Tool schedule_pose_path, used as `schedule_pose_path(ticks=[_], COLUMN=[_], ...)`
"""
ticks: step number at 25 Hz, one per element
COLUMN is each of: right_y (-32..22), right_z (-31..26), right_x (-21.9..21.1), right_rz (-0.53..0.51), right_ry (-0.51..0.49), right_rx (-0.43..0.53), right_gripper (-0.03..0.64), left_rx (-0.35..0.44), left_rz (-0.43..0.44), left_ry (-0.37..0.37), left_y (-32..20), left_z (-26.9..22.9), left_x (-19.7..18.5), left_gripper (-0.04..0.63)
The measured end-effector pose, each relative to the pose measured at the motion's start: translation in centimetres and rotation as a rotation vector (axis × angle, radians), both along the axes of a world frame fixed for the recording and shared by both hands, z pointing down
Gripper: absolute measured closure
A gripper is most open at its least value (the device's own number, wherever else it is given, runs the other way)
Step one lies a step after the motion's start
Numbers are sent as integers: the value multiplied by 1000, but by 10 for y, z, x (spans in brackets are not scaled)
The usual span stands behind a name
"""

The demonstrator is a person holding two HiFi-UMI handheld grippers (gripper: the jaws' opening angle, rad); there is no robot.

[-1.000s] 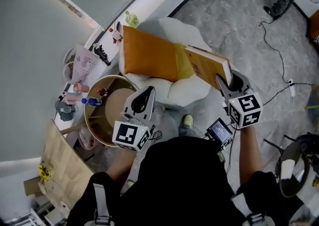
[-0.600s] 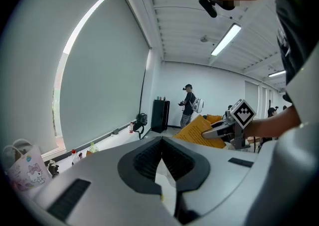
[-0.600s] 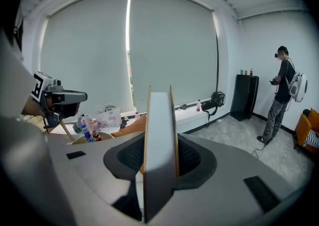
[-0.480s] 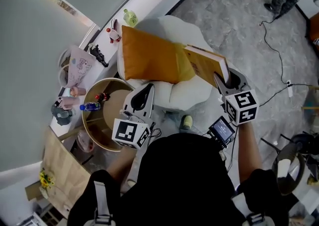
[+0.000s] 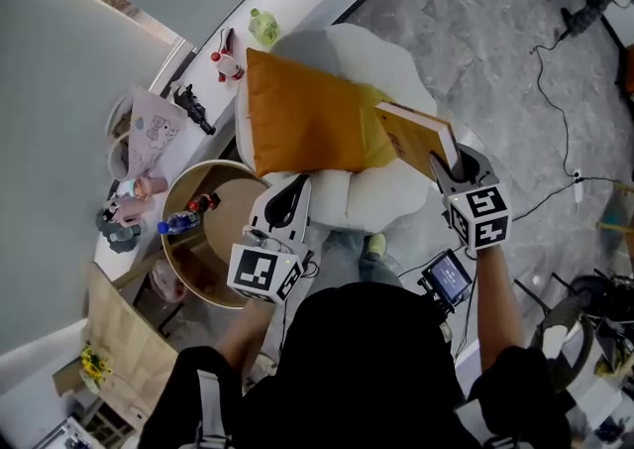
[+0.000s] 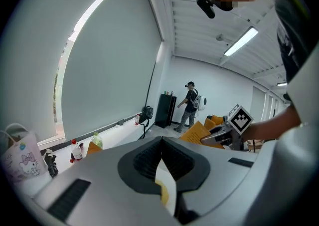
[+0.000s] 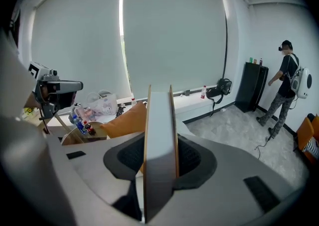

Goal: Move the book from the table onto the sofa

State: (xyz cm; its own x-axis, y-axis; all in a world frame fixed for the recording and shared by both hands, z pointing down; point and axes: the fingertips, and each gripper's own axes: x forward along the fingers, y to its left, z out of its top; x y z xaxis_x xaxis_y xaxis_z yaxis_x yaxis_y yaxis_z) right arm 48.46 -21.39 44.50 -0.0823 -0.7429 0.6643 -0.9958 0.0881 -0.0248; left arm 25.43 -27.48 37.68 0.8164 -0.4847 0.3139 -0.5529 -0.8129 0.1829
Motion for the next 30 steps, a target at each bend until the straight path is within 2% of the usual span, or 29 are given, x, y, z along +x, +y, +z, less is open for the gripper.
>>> schedule_pose_path(ticks=[8,13,18,22,30], right_y=[-42,-51,-53,-55,-75], right_z=[110,184,239,286,360], right_x=[1,2,4,2,10], right_rz=[-6,21,28,30,78], right_ry=[-4,-12,-20,-36,-21], right_rx=[-157,-240,-272,-326,-376], right_gripper=[465,465,466,465,465], left_rx=[-87,-125,-168,-198,-251], left_rz=[-72,-83,-96,-71,-64], left_ry=[-46,-54,-46,-62,-76], left_y=[-45,-57,-57,-61,-54], left_z=[70,118,161,190,239], left_x=[-19,-15,-8,3,10], left_gripper=[589,589,589,589,589])
